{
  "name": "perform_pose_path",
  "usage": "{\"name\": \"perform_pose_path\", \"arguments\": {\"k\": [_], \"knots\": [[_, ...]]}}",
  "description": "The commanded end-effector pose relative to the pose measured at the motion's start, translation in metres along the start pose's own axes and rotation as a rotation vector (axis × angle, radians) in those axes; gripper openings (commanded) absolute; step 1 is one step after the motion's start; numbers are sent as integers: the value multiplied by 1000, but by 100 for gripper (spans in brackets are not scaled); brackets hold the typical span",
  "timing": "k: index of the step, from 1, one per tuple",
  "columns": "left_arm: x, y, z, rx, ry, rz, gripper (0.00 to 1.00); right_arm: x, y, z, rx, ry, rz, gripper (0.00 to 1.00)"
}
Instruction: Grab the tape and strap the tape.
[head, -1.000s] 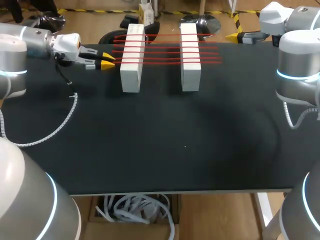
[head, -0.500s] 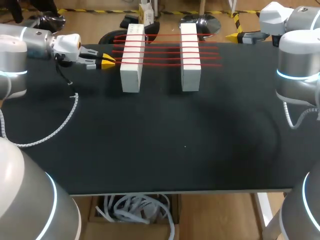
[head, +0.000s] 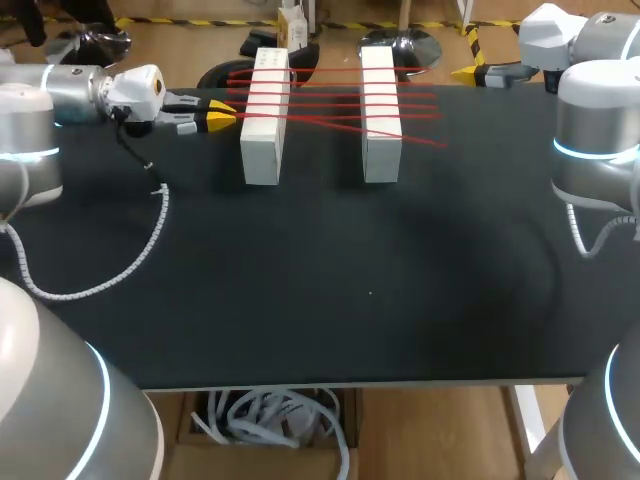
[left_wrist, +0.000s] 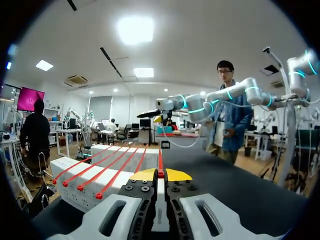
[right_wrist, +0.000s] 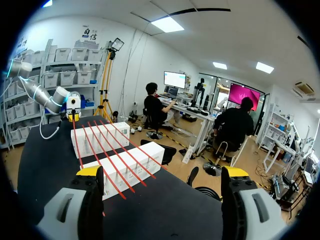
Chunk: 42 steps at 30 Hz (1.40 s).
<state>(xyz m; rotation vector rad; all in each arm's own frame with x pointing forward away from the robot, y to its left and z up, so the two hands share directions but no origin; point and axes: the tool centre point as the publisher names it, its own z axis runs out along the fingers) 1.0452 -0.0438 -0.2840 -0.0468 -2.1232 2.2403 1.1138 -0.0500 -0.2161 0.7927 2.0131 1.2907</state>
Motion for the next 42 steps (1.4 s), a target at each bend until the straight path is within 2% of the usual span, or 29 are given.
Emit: {"name": "perform_pose_path", "arguments": {"k": [1,5,9,15,18,21,42], "knots": [[14,-4,5,51,-28,18,0,0,0,0,0,0,0,100],[21,-15,8,104,-33,42,0,0,0,0,0,0,0,100],[30,-29,10,122,-14,51,0,0,0,0,0,0,0,100],[37,-31,6,168,-39,33,0,0,0,0,0,0,0,100],[40,-39,5,193,-58,45,0,0,0,0,0,0,0,100],[40,-45,6,178,-50,53,0,0,0,0,0,0,0,100],[40,-45,6,178,-50,53,0,0,0,0,0,0,0,100]]}}
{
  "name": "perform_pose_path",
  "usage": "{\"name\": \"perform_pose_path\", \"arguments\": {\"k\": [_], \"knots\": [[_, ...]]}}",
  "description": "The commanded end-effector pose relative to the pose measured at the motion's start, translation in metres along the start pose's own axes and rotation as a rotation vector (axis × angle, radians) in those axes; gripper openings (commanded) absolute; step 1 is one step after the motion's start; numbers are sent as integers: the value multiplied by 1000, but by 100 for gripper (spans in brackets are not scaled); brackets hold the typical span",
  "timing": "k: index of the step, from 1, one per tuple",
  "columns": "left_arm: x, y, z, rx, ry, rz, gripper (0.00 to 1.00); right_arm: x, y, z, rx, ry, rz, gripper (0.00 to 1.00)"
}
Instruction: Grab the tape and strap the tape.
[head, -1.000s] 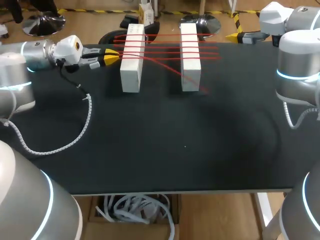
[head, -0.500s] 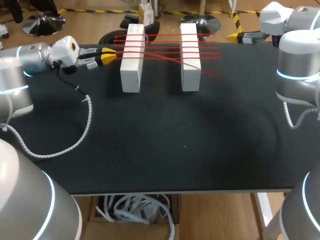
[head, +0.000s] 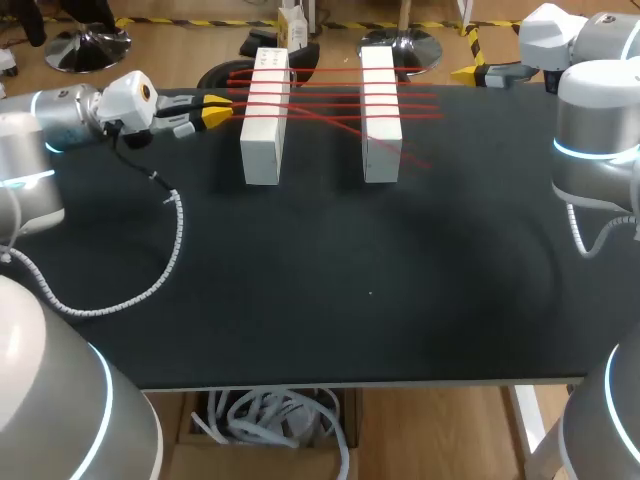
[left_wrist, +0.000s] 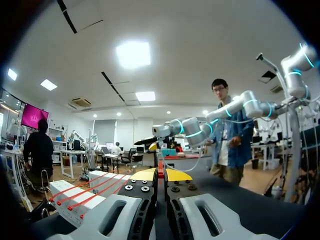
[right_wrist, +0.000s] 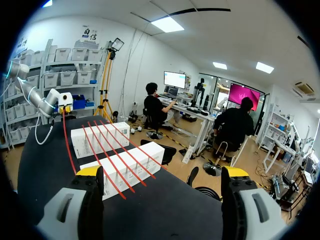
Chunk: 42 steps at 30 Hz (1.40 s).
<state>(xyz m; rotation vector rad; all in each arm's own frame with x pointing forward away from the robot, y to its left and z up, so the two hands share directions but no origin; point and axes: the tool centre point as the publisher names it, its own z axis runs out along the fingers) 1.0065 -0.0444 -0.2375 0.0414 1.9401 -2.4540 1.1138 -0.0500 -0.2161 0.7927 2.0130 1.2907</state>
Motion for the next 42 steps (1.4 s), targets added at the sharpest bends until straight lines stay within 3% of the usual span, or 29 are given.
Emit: {"name": "perform_pose_path", "arguments": {"k": [1,6,13,20,32,42], "knots": [[1,0,0,-1,-3,1,0,0,0,0,0,0,0,100],[1,0,0,-1,-3,1,0,0,0,0,0,0,0,100],[14,-15,14,155,-5,-11,0,0,0,0,0,0,0,100],[29,-40,23,235,24,-23,0,0,0,0,0,0,0,100],[50,-85,45,241,53,-65,0,0,0,0,0,0,0,100],[67,-102,56,263,4,-93,0,0,0,0,0,0,0,100]]}}
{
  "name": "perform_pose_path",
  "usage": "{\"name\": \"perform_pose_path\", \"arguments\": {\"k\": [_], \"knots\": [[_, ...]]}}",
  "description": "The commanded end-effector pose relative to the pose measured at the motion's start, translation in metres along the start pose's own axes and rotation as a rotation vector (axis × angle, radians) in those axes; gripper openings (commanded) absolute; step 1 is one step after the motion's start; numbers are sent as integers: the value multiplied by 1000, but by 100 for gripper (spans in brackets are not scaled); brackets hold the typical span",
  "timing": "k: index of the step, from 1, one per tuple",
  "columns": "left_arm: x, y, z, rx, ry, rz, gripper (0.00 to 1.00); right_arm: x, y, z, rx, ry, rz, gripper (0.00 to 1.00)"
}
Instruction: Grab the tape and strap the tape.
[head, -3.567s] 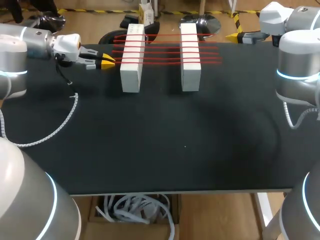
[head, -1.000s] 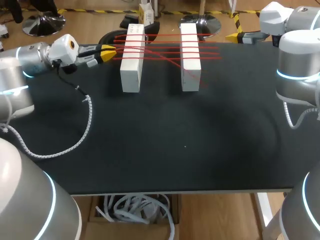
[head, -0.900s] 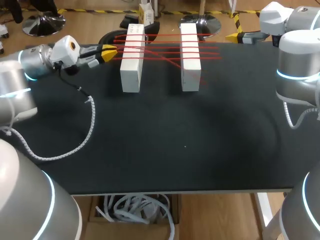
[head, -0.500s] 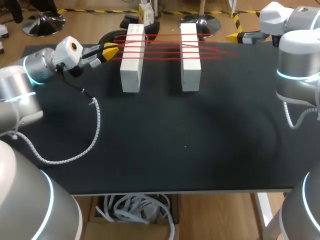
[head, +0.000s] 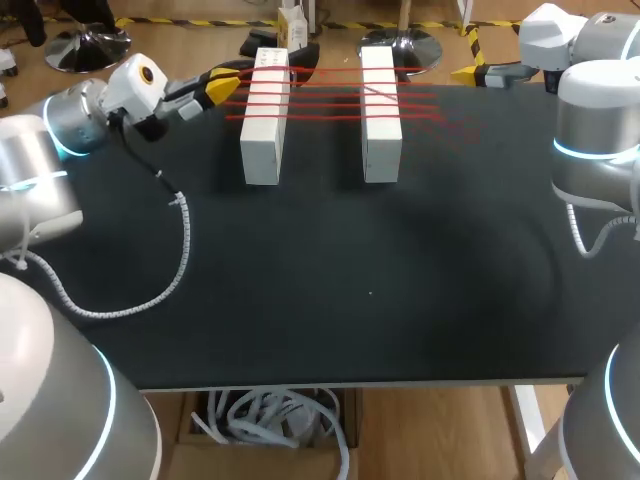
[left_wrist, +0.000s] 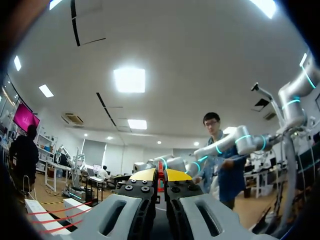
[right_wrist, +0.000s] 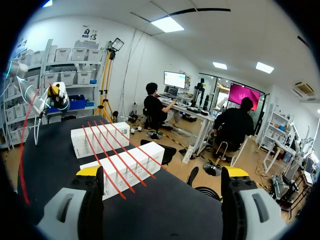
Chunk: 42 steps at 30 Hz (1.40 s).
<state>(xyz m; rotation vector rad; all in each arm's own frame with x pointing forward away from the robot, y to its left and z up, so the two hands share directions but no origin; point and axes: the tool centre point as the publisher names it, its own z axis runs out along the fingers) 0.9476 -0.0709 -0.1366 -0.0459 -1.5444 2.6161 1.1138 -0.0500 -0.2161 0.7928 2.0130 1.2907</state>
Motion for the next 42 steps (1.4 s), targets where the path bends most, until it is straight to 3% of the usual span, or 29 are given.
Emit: {"name": "perform_pose_path", "arguments": {"k": [1,8,21,42], "knots": [[13,-6,11,-4,-71,2,0,0,0,0,0,0,0,100],[21,-10,24,10,-61,0,0,0,0,0,0,0,0,100],[17,-11,27,20,-15,1,0,0,0,0,0,0,0,100],[15,-9,26,42,-21,14,0,0,0,0,0,0,0,100]]}}
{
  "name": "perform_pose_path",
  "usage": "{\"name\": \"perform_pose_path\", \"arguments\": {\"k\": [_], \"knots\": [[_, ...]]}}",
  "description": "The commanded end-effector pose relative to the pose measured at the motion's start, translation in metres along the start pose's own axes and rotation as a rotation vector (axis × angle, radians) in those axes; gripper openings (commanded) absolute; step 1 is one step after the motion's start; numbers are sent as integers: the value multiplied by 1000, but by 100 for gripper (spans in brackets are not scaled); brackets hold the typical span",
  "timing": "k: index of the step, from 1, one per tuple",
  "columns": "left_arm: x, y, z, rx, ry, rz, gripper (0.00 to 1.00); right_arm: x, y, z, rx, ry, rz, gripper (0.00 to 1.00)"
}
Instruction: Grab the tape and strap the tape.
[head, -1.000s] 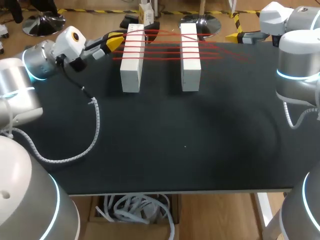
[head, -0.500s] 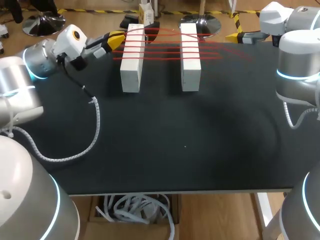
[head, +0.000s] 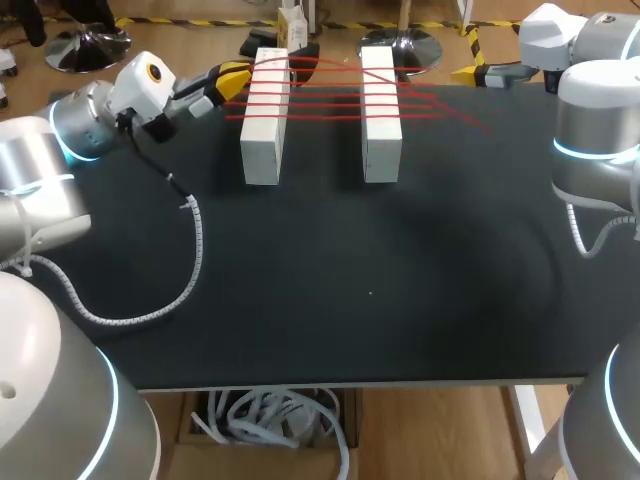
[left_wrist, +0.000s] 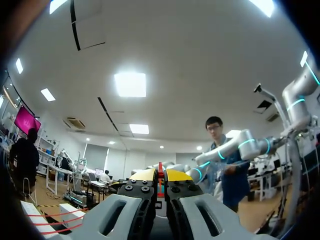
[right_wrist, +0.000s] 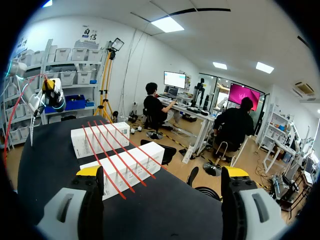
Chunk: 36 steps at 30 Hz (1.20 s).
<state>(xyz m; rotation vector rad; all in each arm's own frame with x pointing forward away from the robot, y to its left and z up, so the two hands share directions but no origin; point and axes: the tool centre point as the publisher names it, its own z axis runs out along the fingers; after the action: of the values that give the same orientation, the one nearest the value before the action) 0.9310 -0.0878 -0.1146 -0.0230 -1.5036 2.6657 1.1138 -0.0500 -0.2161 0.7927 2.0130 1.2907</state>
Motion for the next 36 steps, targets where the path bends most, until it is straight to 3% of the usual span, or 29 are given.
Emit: {"name": "perform_pose_path", "arguments": {"k": [1,14,16,21,27,36], "knots": [[-1,1,-1,2,2,1,0,0,0,0,0,0,0,100],[-1,1,-1,2,2,1,0,0,0,0,0,0,0,100],[-1,1,-1,2,2,1,0,4,2,-12,-41,-11,5,100],[-1,1,-1,2,2,1,0,7,9,-44,-120,-160,36,100],[-1,1,-1,2,2,1,0,14,5,-77,-126,-379,117,100],[-1,1,-1,2,2,1,0,45,7,-106,-191,-498,282,100]]}}
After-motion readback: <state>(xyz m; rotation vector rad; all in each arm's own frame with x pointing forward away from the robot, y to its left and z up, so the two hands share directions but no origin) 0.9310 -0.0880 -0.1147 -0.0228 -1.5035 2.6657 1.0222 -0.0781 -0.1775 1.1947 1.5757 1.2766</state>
